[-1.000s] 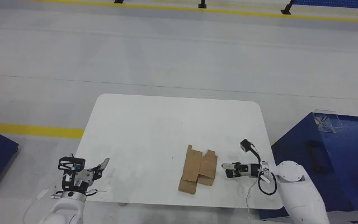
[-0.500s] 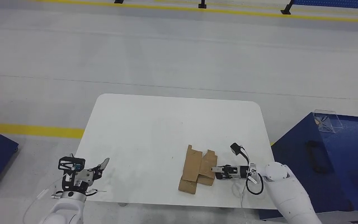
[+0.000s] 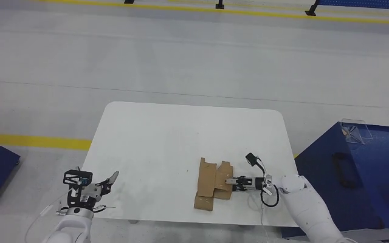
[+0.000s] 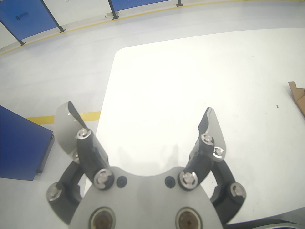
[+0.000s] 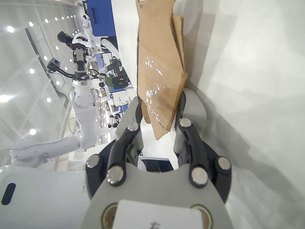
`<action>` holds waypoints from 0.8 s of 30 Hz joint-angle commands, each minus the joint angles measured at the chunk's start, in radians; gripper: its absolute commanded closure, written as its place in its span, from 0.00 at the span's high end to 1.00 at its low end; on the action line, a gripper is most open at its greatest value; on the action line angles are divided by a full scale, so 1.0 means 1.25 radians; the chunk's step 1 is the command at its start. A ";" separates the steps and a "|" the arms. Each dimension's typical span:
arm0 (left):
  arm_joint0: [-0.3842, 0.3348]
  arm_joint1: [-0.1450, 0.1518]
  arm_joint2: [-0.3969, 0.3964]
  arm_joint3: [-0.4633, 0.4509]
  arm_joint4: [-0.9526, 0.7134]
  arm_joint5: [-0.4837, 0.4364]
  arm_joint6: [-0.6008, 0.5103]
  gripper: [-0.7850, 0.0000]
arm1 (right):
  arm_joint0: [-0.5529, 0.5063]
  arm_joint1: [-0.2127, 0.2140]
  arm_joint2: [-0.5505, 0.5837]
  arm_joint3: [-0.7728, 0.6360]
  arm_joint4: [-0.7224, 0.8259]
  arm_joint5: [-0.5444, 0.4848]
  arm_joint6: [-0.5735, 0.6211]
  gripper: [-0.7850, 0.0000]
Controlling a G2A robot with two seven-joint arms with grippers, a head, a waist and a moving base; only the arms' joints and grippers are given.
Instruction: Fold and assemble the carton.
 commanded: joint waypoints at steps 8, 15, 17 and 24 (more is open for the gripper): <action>0.000 0.000 0.000 0.000 0.000 0.000 0.000 1.00 | 0.026 -0.019 -0.037 0.063 0.010 -0.064 -0.011 0.00; 0.000 0.000 0.000 0.000 0.000 0.000 0.000 1.00 | 0.014 0.005 -0.040 -0.064 0.112 -0.053 0.013 0.00; 0.000 0.000 0.000 0.000 0.000 0.000 0.000 1.00 | 0.005 0.029 -0.025 -0.150 0.157 -0.028 0.038 0.00; 0.000 0.000 0.000 0.000 0.000 0.000 0.000 1.00 | -0.030 0.122 0.079 -0.492 0.223 0.042 0.108 0.00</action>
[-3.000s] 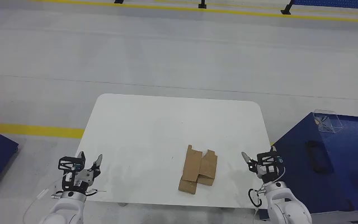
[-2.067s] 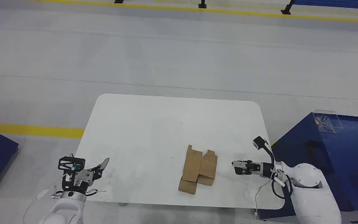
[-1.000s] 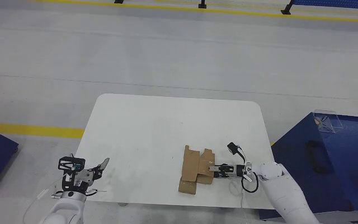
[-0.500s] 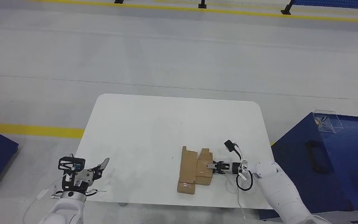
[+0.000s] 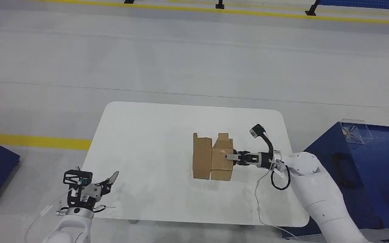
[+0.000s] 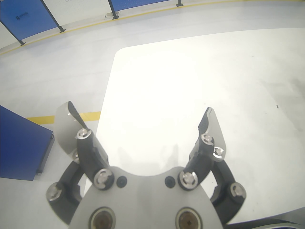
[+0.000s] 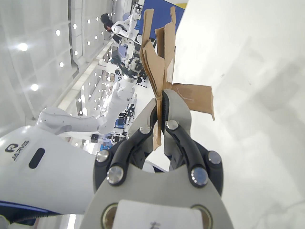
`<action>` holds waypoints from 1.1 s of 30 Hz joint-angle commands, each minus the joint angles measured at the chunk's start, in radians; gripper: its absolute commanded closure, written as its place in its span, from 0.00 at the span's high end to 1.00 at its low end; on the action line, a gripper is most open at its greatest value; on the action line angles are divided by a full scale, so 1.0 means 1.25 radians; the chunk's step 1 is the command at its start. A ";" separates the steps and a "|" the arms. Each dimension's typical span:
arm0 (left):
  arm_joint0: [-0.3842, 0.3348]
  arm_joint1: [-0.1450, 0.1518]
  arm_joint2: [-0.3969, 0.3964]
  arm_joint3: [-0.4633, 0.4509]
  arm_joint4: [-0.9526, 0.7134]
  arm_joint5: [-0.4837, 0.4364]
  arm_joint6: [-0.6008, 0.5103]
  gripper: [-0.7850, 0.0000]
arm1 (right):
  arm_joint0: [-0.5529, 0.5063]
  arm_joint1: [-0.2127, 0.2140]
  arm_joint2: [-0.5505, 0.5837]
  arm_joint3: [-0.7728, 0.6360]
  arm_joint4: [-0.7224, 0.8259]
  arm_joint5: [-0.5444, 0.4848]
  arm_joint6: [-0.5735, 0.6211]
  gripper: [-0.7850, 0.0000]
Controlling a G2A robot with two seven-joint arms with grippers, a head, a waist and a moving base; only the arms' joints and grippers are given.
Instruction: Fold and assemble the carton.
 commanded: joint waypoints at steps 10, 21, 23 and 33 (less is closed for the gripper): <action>0.000 0.000 0.000 0.000 0.000 0.000 0.000 1.00 | -0.010 0.075 0.136 -0.327 0.097 0.090 0.090 0.00; 0.000 0.000 0.000 0.000 0.000 0.000 0.000 1.00 | -0.005 0.087 0.156 -0.328 0.073 0.100 0.099 0.00; 0.000 0.000 0.000 0.000 0.000 0.000 0.000 1.00 | -0.005 0.087 0.156 -0.328 0.073 0.100 0.099 0.00; 0.000 0.000 0.000 0.000 0.000 0.000 0.000 1.00 | -0.005 0.087 0.156 -0.328 0.073 0.100 0.099 0.00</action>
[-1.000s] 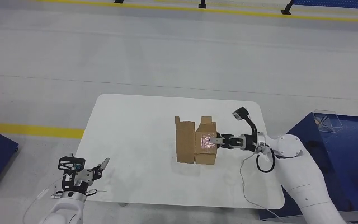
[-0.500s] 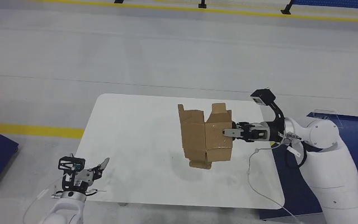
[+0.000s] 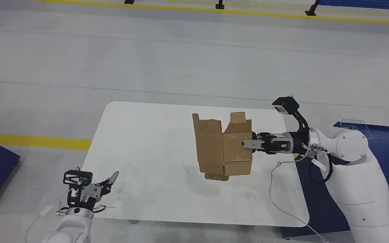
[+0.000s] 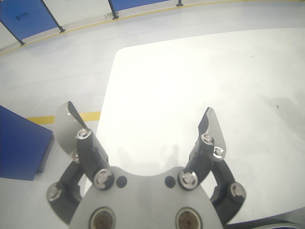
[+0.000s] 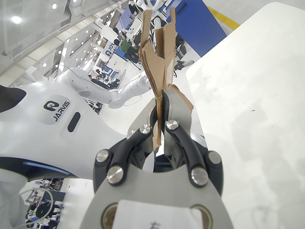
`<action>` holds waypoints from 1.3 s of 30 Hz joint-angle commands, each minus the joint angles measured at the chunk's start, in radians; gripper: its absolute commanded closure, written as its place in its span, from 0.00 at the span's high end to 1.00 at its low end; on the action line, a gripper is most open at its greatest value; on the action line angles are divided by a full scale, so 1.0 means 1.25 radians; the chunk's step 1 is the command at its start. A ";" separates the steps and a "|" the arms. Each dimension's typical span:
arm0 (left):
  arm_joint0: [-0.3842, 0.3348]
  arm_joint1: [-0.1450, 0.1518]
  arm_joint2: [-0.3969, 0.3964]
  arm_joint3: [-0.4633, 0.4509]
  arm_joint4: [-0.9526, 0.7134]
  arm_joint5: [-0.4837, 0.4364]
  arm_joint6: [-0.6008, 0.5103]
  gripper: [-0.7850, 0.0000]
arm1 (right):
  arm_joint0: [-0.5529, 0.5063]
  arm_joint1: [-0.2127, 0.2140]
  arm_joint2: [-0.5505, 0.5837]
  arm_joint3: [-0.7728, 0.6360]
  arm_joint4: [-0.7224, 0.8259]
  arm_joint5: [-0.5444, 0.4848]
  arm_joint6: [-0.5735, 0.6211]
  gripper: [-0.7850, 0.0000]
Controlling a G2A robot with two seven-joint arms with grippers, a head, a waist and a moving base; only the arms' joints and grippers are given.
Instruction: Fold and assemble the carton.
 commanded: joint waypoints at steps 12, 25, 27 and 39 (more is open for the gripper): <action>0.000 0.000 0.000 0.000 0.000 0.000 0.000 1.00 | -0.044 -0.024 -0.047 0.063 0.481 0.083 0.083 0.00; 0.000 0.000 0.000 0.000 0.000 0.000 0.000 1.00 | -0.009 -0.126 -0.354 0.158 1.136 0.616 0.055 0.00; 0.000 0.000 0.000 0.000 0.000 0.000 0.000 1.00 | -0.003 -0.139 -0.416 0.150 1.232 0.693 -0.022 0.00; 0.000 0.000 0.000 0.000 0.000 0.000 0.000 1.00 | -0.022 -0.169 -0.424 0.126 1.433 0.924 -0.253 0.00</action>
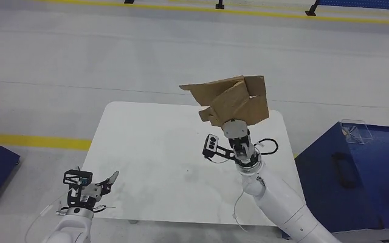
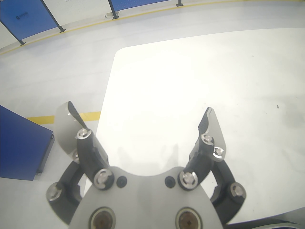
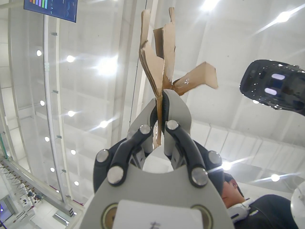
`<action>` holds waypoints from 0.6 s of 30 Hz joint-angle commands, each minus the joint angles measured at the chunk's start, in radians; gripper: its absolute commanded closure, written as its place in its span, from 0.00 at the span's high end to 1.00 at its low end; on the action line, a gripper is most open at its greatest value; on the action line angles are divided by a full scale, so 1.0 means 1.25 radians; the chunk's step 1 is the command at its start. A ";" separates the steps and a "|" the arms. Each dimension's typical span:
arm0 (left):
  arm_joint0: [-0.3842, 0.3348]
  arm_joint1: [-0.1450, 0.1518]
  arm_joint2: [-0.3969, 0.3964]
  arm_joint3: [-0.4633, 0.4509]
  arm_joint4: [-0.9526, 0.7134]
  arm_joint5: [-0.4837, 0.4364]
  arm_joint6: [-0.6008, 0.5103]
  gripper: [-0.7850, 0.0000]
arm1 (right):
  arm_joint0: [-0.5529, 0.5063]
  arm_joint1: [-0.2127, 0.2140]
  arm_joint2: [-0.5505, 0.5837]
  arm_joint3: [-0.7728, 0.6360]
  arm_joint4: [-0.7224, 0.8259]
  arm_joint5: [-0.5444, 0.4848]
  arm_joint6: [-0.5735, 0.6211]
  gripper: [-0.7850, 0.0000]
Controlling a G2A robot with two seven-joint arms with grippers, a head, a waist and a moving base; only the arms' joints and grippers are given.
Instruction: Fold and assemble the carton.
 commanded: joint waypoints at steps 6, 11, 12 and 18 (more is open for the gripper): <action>0.000 0.000 0.000 0.000 0.000 0.000 0.000 1.00 | 0.032 0.007 0.067 0.018 -0.412 -0.290 0.290 0.00; 0.000 0.000 0.000 0.000 0.000 0.000 0.000 1.00 | 0.083 0.036 0.195 0.054 -0.705 -0.621 0.368 0.00; 0.000 0.000 0.000 0.000 0.000 0.000 0.000 1.00 | 0.076 0.042 0.221 0.054 -0.756 -0.698 0.368 0.00; 0.000 0.000 0.000 0.000 0.000 0.000 0.000 1.00 | 0.008 0.059 0.380 -0.029 -0.940 -0.868 0.323 0.00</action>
